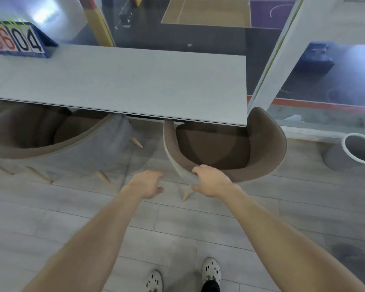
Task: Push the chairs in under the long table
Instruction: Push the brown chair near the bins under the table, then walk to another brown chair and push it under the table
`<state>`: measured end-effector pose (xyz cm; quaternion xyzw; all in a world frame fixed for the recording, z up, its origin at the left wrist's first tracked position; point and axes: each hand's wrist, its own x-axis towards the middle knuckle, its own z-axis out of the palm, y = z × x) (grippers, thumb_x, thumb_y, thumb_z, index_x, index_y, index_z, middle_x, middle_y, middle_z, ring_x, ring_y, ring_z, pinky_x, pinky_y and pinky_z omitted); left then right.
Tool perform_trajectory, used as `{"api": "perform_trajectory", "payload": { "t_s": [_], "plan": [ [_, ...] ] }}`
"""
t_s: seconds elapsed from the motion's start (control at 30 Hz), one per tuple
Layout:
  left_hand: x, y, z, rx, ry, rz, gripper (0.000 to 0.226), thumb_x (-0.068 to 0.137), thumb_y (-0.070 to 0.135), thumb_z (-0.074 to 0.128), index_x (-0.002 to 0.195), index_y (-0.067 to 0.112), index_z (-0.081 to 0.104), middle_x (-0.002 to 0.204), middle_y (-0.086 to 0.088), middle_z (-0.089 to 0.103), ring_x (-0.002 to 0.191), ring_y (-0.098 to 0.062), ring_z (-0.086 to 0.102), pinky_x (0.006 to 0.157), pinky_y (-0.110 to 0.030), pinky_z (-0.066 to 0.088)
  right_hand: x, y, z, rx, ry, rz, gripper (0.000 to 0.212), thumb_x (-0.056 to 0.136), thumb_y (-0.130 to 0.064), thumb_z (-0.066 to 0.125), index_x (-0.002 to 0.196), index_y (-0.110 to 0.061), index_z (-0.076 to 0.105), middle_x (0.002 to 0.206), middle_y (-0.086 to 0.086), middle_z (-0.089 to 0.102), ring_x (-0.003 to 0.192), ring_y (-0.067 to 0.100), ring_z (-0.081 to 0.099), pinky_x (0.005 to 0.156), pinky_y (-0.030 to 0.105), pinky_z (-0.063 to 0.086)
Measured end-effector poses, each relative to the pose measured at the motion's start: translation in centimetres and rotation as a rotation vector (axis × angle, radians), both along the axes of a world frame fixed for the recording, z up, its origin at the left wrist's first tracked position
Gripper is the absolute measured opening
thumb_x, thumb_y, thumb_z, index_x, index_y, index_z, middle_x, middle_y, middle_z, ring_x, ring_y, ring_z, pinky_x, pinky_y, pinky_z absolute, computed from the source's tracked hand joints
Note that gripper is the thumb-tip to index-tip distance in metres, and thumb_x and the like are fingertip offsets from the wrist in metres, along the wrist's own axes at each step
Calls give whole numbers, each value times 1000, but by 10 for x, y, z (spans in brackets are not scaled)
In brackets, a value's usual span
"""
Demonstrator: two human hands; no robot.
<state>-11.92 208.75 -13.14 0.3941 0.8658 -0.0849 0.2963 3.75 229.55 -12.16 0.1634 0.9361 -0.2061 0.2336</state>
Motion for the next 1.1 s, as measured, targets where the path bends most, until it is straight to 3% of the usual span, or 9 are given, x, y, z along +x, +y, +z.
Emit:
{"api": "perform_trajectory", "payload": {
  "t_s": [0.3,0.67,0.87,1.1],
  "plan": [
    [-113,-224,34,8,18,164,60,99,55,66,148,22,56,151,-8,61,137,-32,57,111,-42,48,-121,-168,29,-9,-23,158,67,101,-45,68,157,-15,45,158,12,49,145,32,47,119,44,39],
    [-241,-491,76,40,-10,320,53,100,51,69,145,25,56,148,-4,60,133,-29,58,110,-42,48,-278,-410,71,-4,41,204,60,95,-52,70,144,-20,56,142,6,62,129,30,59,107,48,49],
    [-325,-595,71,24,-9,394,53,99,56,67,143,29,57,145,-3,63,131,-28,61,107,-43,51,-376,-500,76,-2,46,286,73,99,-52,68,158,-17,44,159,8,51,144,30,50,116,46,43],
    [-461,-711,66,55,25,444,52,100,54,66,143,26,58,142,-3,65,129,-26,62,106,-41,50,-545,-613,51,4,61,357,66,95,-49,73,147,-12,54,146,12,59,136,33,55,111,45,46]
  ]
}}
